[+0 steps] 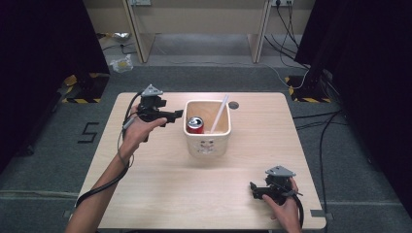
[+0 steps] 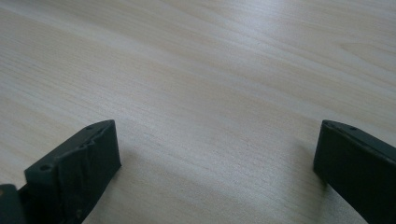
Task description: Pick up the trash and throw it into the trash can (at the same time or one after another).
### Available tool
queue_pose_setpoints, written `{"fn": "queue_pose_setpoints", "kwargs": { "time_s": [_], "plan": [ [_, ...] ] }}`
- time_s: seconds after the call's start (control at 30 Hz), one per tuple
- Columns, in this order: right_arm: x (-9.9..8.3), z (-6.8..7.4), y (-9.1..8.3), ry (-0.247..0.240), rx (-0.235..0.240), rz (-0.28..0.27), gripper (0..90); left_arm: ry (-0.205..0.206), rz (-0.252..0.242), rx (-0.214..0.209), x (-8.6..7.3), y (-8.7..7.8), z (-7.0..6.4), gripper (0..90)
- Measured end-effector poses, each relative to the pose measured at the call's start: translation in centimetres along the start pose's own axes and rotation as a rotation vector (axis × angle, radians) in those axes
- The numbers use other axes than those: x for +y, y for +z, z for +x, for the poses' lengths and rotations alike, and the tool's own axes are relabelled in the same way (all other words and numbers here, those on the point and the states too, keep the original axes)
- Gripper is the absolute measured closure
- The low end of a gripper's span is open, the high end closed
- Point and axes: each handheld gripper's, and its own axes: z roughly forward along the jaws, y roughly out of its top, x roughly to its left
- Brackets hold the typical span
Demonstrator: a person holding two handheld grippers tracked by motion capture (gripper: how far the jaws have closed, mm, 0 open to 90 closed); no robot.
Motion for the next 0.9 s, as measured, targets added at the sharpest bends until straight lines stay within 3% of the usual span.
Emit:
{"fn": "queue_pose_setpoints", "kwargs": {
  "time_s": [0.33, 0.9],
  "plan": [
    [0.0, 0.1, 0.0, 0.0, -0.001, -0.001, 0.7, -0.019, -0.003, 0.02, -2.3, -0.8, 1.2, 17.1],
    [0.0, 0.2, 0.0, 0.0, 0.0, 0.0, 0.7, -0.025, 0.003, 0.032, -5.5, -1.3, 1.7, 17.1]
  ]
}}
